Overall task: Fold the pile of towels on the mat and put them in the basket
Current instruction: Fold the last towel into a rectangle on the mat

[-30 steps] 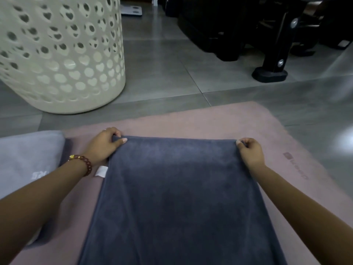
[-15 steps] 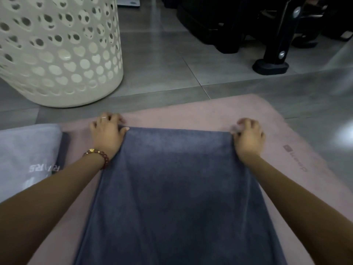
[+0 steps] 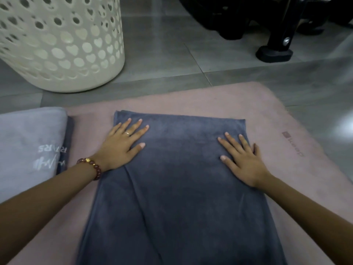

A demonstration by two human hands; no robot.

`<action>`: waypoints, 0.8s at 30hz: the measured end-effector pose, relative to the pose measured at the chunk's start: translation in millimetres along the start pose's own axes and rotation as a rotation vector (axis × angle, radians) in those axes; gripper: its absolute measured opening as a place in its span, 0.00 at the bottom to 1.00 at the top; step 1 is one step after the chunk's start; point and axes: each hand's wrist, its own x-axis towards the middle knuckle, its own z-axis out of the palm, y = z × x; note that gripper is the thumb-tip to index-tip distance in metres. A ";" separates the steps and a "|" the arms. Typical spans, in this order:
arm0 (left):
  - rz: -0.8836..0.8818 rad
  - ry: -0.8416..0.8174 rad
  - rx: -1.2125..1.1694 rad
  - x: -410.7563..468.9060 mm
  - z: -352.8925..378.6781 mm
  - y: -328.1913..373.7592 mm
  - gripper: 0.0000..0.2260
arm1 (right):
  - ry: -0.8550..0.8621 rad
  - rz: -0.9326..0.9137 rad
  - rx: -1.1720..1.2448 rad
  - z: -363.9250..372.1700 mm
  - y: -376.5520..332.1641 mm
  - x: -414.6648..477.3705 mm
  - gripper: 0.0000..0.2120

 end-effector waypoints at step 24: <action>-0.559 0.281 -0.546 -225.6 -36.3 118.0 0.10 | 0.320 0.642 0.622 22.9 -58.6 -255.1 0.15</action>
